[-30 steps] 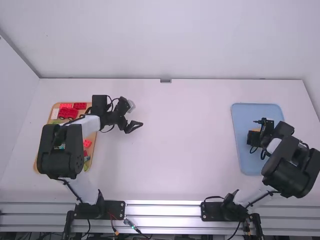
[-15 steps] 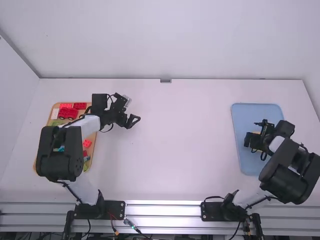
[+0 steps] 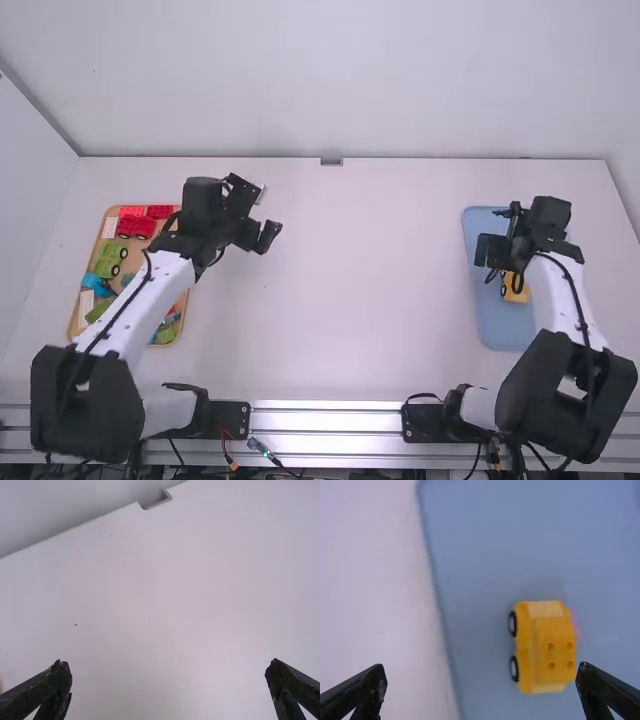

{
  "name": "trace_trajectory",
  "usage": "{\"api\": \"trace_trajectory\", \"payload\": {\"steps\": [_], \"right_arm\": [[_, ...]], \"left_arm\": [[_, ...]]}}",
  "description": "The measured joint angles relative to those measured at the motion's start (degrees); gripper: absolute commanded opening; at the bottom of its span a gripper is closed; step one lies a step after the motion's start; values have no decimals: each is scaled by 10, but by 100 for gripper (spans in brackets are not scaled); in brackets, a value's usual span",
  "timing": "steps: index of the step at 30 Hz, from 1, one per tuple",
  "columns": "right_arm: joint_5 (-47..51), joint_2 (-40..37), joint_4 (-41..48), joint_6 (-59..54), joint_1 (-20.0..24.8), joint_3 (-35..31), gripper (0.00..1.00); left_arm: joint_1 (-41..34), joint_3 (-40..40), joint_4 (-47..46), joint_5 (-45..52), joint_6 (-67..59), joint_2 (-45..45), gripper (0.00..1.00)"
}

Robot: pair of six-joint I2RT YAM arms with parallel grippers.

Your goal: Assemble lego blocks to make yellow taxi

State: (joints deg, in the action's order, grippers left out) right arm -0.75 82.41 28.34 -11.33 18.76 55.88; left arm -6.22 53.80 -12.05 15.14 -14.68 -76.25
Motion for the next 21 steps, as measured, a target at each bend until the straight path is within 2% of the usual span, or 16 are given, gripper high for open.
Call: {"api": "trace_trajectory", "payload": {"steps": [3, 8, 14, 21], "right_arm": [[1, -34, -2, 15, -46, 0, 96], [1, -71, -33, 42, -79, -8, 90], [5, -113, -78, 83, -123, -59, 81], [5, -179, -147, 105, -185, -126, 69]], "left_arm": [[2, 0, -13, -9, 4, 57, 96], [25, -11, 19, -30, 24, 93, 90], [61, -70, 63, -75, 65, 129, 81], [62, -134, 120, -129, 122, 204, 68]]}}
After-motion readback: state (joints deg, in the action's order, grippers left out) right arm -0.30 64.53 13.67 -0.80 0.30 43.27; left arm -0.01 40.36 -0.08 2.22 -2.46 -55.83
